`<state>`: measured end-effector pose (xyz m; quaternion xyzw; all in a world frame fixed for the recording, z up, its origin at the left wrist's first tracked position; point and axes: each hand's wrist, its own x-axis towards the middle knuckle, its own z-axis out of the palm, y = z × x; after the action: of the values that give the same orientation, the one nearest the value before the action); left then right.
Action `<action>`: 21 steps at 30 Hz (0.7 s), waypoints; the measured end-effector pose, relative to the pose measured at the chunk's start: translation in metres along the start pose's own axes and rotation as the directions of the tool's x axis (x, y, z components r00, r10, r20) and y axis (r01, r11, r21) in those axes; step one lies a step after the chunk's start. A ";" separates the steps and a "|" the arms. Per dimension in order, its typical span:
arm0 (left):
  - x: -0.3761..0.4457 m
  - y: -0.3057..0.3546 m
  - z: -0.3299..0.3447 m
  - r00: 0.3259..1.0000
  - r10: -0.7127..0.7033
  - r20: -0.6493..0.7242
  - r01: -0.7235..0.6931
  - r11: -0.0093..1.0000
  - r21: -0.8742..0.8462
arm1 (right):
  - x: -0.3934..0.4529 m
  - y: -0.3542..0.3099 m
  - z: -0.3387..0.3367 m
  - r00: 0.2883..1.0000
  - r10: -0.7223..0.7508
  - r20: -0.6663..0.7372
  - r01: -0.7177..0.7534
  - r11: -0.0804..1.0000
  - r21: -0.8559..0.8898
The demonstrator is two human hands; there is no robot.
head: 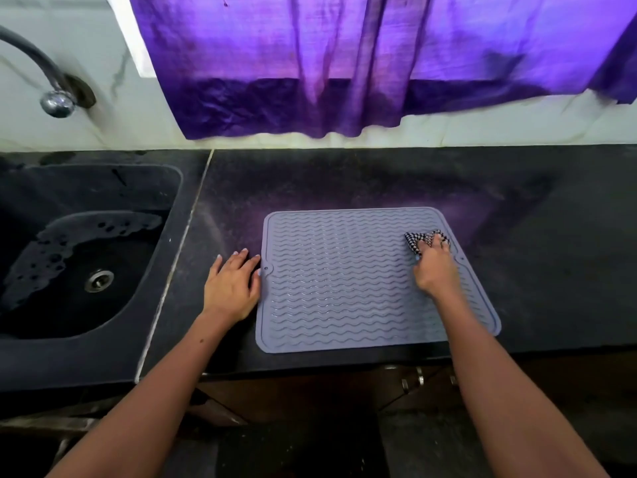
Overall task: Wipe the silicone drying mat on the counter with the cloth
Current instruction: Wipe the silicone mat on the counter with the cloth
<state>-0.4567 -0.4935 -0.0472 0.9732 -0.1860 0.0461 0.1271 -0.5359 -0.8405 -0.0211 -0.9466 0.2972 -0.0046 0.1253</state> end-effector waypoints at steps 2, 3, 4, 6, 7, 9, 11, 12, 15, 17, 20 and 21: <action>0.012 -0.002 -0.001 1.000 -0.002 -0.001 0.002 1.000 0.024 | 0.012 0.001 -0.015 0.998 0.014 0.058 -0.017 0.998 0.059; 0.017 -0.004 0.000 1.000 -0.007 0.028 0.006 0.999 0.038 | 0.016 -0.001 -0.027 0.994 0.053 0.098 -0.063 0.992 0.108; 0.023 -0.007 0.001 0.998 -0.007 0.066 0.003 0.998 0.055 | 0.019 -0.006 -0.040 0.986 0.107 0.124 -0.127 0.977 0.168; 0.031 -0.014 0.002 0.991 0.009 0.135 -0.020 0.996 0.083 | 0.027 -0.013 -0.060 0.964 0.248 0.092 -0.265 0.910 0.318; 0.033 -0.016 0.002 0.989 0.023 0.146 -0.035 0.996 0.081 | 0.028 -0.017 -0.063 0.951 0.306 0.034 -0.296 0.877 0.378; 0.034 -0.019 0.003 0.989 0.046 0.140 -0.053 0.998 0.046 | 0.025 -0.027 -0.053 0.948 0.308 -0.079 -0.255 0.884 0.391; 0.034 -0.020 0.006 0.989 0.054 0.137 -0.057 0.998 0.021 | 0.020 -0.036 -0.028 0.973 0.213 -0.090 -0.178 0.937 0.301; 0.034 -0.020 0.007 0.989 0.052 0.138 -0.056 0.998 0.021 | 0.017 -0.037 -0.014 0.984 0.160 -0.072 -0.141 0.966 0.219; 0.033 -0.021 0.009 0.992 0.048 0.121 -0.052 0.998 0.029 | 0.019 -0.034 0.006 0.997 0.075 -0.030 -0.075 0.997 -0.003; 0.034 -0.023 0.011 0.995 0.050 0.090 -0.052 0.999 0.013 | 0.030 -0.031 0.002 0.997 0.061 0.044 -0.062 0.998 0.014; 0.035 -0.023 0.012 0.996 0.050 0.071 -0.051 0.999 0.010 | 0.047 -0.025 -0.016 0.984 0.084 0.159 -0.116 0.972 0.205; 0.034 -0.023 0.011 0.996 0.049 0.075 -0.050 0.999 0.016 | 0.049 -0.027 -0.025 0.978 0.122 0.169 -0.168 0.943 0.287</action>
<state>-0.4158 -0.4877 -0.0589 0.9704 -0.2142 0.0148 0.1102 -0.4828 -0.8526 0.0059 -0.8898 0.3519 0.0303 0.2890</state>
